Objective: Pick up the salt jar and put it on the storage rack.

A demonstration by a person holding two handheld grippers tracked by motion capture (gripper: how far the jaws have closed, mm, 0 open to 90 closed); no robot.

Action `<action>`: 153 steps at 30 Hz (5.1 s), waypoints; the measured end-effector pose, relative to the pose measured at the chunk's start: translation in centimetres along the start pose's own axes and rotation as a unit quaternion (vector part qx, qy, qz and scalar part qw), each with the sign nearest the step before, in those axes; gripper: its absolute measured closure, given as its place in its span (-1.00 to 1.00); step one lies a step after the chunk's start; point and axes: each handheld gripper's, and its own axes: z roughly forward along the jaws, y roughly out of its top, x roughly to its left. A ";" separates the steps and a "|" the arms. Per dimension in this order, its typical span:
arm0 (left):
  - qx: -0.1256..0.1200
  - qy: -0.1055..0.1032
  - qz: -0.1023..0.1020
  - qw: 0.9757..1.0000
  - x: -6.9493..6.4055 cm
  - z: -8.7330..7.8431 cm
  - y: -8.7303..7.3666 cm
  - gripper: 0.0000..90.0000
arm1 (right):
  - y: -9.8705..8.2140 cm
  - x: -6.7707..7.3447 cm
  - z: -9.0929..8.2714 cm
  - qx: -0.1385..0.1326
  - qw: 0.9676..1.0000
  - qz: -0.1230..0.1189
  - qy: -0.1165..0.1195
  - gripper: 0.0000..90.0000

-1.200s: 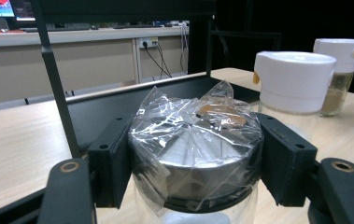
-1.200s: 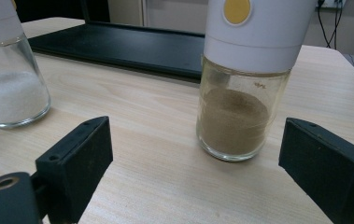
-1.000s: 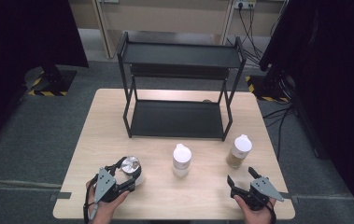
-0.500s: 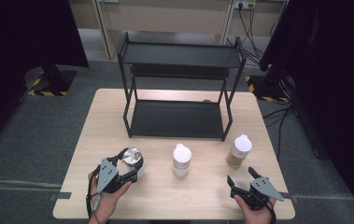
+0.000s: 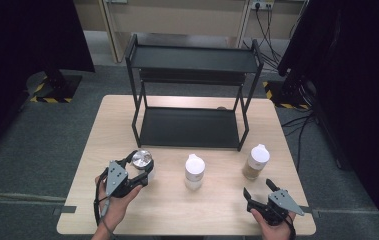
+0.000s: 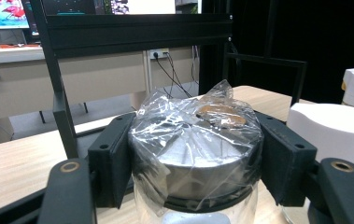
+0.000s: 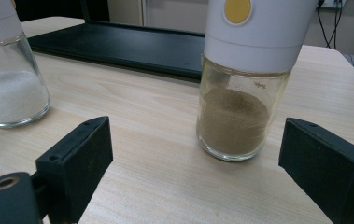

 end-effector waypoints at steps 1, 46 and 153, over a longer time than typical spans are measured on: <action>0.001 0.001 0.000 1.000 0.1 0.1 0.1 -0.24 | 0.0 0.0 0.0 -0.001 1.000 0.000 0.000 -0.78; 0.009 0.040 0.005 0.999 2.6 5.8 2.9 -0.24 | -0.1 0.0 -0.1 -0.006 1.000 0.001 0.001 -0.78; 0.059 0.090 0.005 0.994 3.2 19.0 -0.6 -0.24 | -0.1 0.0 -0.1 -0.008 1.000 -0.004 0.003 -0.78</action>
